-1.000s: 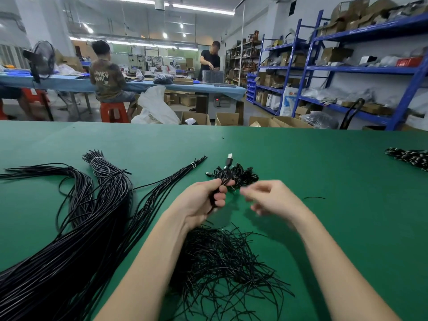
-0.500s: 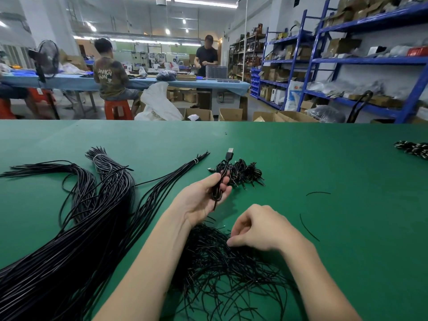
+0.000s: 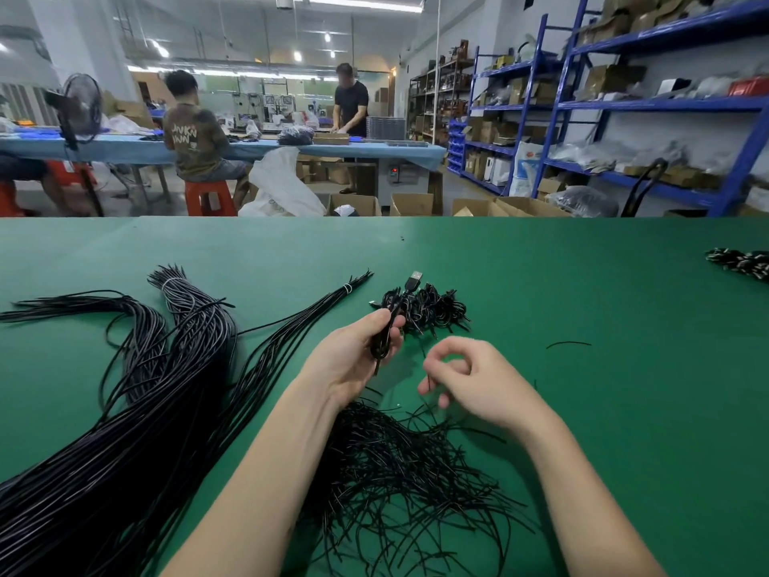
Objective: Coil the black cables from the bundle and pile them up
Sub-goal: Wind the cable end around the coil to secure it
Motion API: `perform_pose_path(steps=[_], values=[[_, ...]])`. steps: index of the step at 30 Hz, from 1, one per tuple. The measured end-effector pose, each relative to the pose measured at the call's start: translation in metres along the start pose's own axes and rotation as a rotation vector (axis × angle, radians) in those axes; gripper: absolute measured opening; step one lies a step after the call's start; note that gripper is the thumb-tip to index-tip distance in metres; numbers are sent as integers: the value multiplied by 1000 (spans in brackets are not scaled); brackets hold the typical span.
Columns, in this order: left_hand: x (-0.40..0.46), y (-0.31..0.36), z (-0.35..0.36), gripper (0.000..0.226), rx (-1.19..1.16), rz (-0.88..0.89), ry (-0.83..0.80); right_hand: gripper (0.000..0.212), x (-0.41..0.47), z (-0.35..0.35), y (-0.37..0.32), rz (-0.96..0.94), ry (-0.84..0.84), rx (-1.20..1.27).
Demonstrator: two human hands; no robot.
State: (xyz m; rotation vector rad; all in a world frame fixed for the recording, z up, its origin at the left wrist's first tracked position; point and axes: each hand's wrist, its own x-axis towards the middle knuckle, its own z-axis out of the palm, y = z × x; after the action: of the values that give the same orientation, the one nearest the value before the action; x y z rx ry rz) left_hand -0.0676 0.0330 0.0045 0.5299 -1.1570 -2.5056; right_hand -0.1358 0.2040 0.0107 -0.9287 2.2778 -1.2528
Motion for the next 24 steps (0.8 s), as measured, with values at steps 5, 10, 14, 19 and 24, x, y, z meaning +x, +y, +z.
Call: perform_pose_path(steps=[5, 10, 14, 19, 24], values=[[1, -7, 3, 17, 79, 46, -27, 14, 2, -1, -4, -125, 174, 460], [0, -15, 10, 13, 153, 113, -60, 19, 6, 6, -8, -212, 219, 590], [0, -18, 14, 13, 257, 153, -63, 14, 10, 13, -5, -201, 272, 560], [2, -22, 10, 7, 237, 134, 41, 8, 12, 14, 2, -85, 169, 543], [3, -20, 7, 5, 161, 139, 80, 3, 14, 7, 16, -49, 173, 156]])
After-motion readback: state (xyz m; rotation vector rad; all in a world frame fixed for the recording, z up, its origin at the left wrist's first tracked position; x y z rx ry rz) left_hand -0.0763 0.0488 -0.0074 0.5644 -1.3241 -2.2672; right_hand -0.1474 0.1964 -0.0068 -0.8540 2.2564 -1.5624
